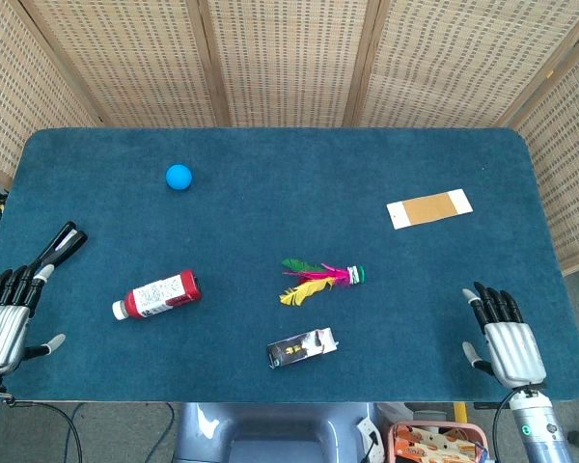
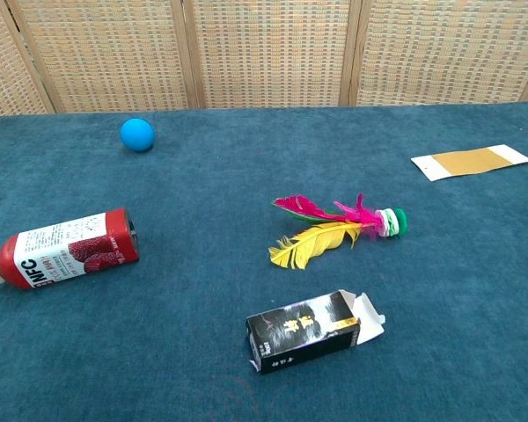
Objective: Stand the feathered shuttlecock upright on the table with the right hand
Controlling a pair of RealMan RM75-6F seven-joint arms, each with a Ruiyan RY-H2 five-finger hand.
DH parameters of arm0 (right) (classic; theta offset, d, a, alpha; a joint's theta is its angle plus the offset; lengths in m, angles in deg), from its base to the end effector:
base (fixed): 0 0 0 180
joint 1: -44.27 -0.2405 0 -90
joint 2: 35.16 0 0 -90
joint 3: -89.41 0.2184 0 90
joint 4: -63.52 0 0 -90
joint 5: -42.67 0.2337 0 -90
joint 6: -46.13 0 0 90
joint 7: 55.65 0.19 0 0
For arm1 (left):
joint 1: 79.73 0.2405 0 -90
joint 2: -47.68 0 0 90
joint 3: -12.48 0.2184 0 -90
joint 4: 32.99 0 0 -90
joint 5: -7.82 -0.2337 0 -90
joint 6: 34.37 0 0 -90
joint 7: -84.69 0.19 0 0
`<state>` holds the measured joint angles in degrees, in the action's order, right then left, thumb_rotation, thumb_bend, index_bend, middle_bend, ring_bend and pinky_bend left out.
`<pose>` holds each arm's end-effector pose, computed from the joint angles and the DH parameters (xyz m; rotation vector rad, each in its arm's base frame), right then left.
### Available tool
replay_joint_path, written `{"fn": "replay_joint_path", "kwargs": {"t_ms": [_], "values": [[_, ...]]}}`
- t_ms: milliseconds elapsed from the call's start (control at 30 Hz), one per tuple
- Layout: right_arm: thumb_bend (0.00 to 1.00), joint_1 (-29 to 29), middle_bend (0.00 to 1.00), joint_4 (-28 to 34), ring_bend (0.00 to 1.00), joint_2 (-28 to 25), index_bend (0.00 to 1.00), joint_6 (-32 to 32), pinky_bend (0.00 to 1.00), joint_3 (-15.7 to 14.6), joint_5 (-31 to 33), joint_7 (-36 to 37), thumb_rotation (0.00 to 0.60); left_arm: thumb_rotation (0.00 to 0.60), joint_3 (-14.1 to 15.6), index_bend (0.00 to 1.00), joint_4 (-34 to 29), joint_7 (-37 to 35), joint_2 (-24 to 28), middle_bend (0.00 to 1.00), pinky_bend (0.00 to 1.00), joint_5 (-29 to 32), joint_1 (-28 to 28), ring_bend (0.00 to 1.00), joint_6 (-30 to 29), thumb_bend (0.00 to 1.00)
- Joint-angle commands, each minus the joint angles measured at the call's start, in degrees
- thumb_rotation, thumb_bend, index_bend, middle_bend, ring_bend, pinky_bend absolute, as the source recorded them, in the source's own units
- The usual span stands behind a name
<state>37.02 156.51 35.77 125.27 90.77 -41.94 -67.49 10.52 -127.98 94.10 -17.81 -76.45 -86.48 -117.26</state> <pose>-0.2698 -0.2280 0.0620 1.5128 -0.9199 0.7933 -0.2745 0.2302 0.1009 -1.4497 -0.8629 -0.8139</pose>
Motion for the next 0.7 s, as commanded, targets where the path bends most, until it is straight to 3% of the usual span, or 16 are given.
{"fn": "replay_joint_path", "kwargs": {"t_ms": [33,400,600,700], "values": [[0.33,0.0,0.00,0.0,0.00,-0.1,0.05,0.1,0.00,-0.1,-0.2,-0.1,0.600,0.600,0.1,0.00,-0.1,0.0,0.0,0.00,0.00,-0.2,0.1,0.00,-0.2,0.01],[0.31,0.4,0.00,0.3,0.00,-0.3,0.05,1.3,0.00,-0.1,-1.1,0.7,0.600,0.600,0.2,0.00,-0.4,0.0,0.2,0.00,0.00,-0.7,0.3,0.00,-0.7,0.01],[0.13,0.7,0.00,0.3,0.00,0.1,0.05,2.2,0.00,0.4,-0.7,0.1,0.600,0.600,0.1,0.00,-0.2,-0.1,0.1,0.00,0.00,-0.6,0.2,0.00,-0.5,0.01],[0.09,0.9,0.00,0.0,0.00,0.4,0.05,3.0,0.00,0.8,-0.7,0.5,0.600,0.600,0.0,0.00,-0.1,-0.2,0.1,0.00,0.00,-0.4,0.0,0.00,-0.3,0.01]]}}
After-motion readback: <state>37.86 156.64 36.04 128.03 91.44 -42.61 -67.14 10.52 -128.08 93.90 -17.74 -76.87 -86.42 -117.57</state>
